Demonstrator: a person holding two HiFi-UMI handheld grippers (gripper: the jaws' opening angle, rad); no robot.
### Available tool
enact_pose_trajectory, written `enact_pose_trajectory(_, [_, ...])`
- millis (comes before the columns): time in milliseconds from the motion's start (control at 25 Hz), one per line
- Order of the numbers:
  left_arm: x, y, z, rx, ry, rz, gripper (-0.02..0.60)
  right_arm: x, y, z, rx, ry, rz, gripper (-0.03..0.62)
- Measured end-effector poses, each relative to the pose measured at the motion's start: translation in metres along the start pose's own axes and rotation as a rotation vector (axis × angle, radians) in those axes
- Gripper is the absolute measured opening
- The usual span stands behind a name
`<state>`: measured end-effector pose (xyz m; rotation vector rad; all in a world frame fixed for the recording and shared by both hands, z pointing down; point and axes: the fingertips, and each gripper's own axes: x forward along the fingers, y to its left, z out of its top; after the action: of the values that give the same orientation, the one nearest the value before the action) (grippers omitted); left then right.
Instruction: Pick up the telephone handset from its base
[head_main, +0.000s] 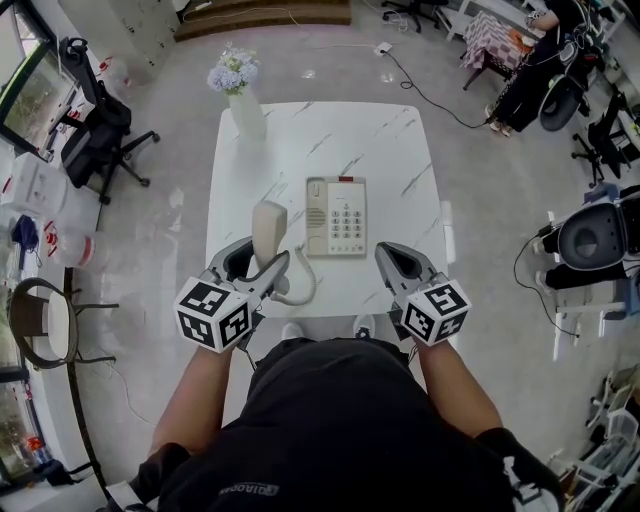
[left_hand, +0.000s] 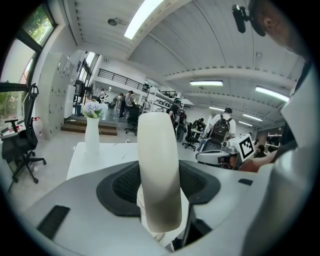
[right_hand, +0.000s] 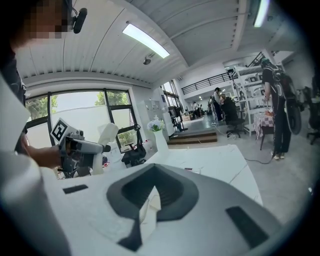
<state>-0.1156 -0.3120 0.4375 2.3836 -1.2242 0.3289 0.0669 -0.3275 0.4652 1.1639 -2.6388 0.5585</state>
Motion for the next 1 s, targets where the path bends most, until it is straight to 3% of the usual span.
enact_pose_trajectory(1000, [0.0040, -0.0046, -0.0026, 0.020, 0.022, -0.001, 0.225, -0.0040, 0.0028, -0.0011, -0.014, -0.004, 0.004, 0.000])
